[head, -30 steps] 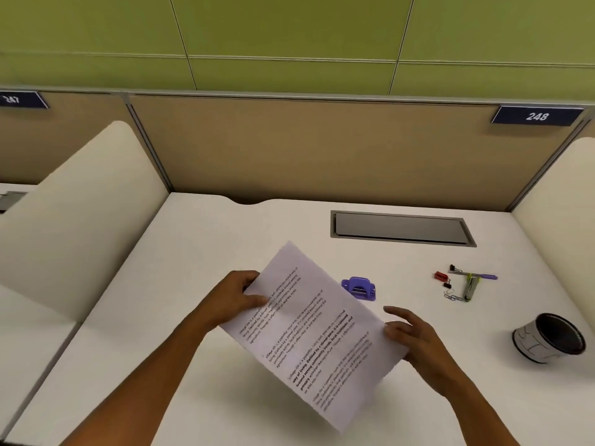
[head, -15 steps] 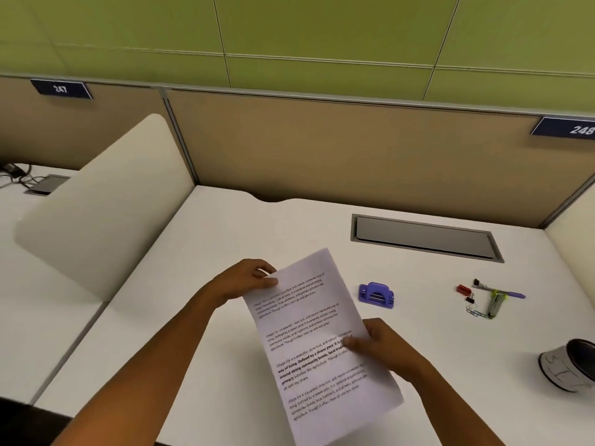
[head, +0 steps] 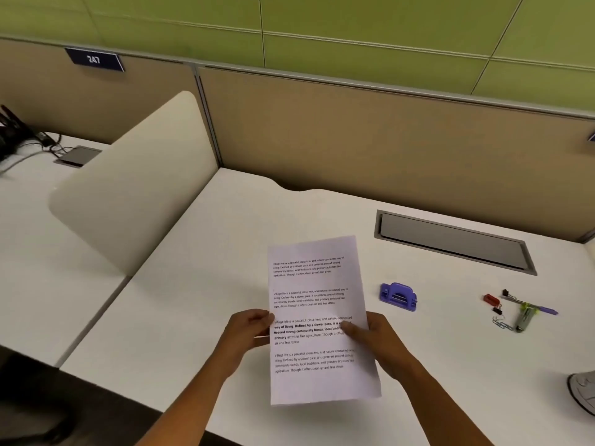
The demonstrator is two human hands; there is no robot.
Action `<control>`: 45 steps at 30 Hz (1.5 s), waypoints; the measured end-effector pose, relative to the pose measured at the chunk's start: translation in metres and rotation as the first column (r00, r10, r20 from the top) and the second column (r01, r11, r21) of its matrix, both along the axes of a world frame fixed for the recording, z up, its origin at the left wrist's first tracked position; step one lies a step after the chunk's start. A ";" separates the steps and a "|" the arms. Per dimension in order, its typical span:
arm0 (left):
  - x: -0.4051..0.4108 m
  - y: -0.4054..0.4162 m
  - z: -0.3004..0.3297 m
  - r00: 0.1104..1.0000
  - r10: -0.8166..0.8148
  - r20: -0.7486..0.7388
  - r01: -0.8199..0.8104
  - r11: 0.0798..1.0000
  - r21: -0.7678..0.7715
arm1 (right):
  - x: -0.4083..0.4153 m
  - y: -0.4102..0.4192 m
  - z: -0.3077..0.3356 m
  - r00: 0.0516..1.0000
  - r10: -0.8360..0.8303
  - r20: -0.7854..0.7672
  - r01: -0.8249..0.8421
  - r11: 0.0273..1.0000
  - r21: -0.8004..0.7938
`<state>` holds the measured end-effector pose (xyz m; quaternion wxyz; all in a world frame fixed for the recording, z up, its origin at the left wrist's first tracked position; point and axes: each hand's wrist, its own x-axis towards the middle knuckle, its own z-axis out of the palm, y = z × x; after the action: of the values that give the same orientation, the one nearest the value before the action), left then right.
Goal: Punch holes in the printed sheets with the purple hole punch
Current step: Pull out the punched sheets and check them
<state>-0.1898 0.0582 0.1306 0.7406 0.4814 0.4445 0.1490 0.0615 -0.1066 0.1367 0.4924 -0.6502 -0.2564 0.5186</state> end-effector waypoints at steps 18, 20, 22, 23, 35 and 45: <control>-0.017 0.041 -0.016 0.995 0.094 -0.042 -0.091 0.993 0.076 | -0.032 0.039 -0.019 1.000 0.022 0.005 -0.022 0.999 -0.025; -0.019 0.047 -0.018 0.994 0.095 -0.048 -0.091 0.993 0.077 | -0.034 0.044 -0.021 1.000 0.014 0.002 -0.014 0.999 -0.032; -0.020 0.053 -0.019 0.994 0.098 -0.056 -0.093 0.992 0.082 | -0.038 0.049 -0.023 1.000 0.006 0.002 -0.006 0.999 -0.046; -0.020 0.057 -0.020 0.993 0.098 -0.062 -0.093 0.992 0.087 | -0.040 0.052 -0.024 1.000 0.001 0.003 -0.001 0.998 -0.057; -0.033 0.110 -0.051 0.971 0.149 -0.186 -0.107 0.970 0.217 | -0.080 0.100 -0.041 0.969 -0.226 0.095 0.240 0.952 -0.188; -0.032 0.144 -0.076 0.941 0.111 -0.321 0.045 0.896 0.441 | -0.096 0.129 -0.053 0.961 -0.252 0.117 0.272 0.936 -0.224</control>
<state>-0.2218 0.2017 0.0547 0.5218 0.6476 0.5273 0.1739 -0.0349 0.0227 0.0834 0.4641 -0.7547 -0.1245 0.4467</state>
